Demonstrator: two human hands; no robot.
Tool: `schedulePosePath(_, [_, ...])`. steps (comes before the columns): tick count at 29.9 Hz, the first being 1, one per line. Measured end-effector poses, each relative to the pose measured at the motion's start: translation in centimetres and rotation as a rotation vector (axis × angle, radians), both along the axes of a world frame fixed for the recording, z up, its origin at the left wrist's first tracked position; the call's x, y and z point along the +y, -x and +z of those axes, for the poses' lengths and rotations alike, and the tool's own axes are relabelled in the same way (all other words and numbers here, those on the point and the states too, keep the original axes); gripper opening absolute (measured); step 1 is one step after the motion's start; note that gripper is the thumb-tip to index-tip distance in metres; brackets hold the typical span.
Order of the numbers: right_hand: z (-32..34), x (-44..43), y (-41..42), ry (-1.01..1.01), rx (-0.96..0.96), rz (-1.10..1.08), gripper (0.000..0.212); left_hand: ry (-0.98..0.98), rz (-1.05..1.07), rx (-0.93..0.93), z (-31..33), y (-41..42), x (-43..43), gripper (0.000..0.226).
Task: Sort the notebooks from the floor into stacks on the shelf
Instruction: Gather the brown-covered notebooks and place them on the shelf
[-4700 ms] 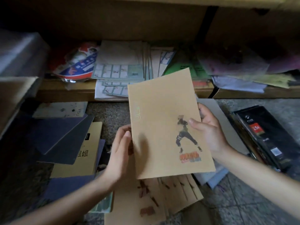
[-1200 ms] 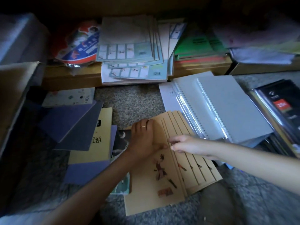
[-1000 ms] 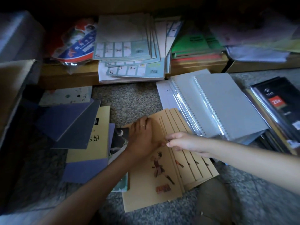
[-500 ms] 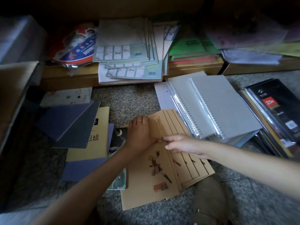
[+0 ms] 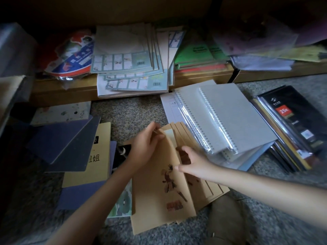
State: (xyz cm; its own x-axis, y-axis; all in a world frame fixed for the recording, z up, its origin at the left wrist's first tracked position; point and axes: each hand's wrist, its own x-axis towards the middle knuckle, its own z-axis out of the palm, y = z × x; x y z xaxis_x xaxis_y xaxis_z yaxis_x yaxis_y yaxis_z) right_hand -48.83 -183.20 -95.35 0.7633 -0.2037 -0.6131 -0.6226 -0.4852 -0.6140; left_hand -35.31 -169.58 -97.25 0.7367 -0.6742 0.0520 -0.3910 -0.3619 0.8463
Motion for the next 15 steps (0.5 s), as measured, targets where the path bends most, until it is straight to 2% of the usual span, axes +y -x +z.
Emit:
schedulePosePath(2, [0.4,-0.5,0.0,-0.014,-0.017,-0.086,0.090,0.070,-0.008,0.026,1.4,-0.3,0.0,0.011])
schedulePosePath(6, [0.2,-1.6,-0.2,-0.177,0.006,-0.250,0.105,0.134,-0.012,0.059,3.2,-0.6,0.1,0.011])
schedulePosePath(9, [0.4,-2.0,0.0,-0.228,0.024,-0.198,0.122,0.179,0.051,0.020,4.4,-0.8,-0.1,0.013])
schedulePosePath(10, [0.6,-2.0,0.0,-0.191,0.027,-0.132,0.115,0.196,0.068,0.000,4.9,-0.8,-0.2,0.013])
schedulePosePath(12, [1.3,-1.6,-0.1,-0.156,-0.032,-0.030,0.082,0.204,0.075,-0.057,5.9,-1.0,-0.5,0.014])
schedulePosePath(15, [1.7,-0.9,-0.4,-0.143,-0.207,-0.079,0.070,0.205,0.089,-0.145,7.5,-1.3,-1.1,0.018])
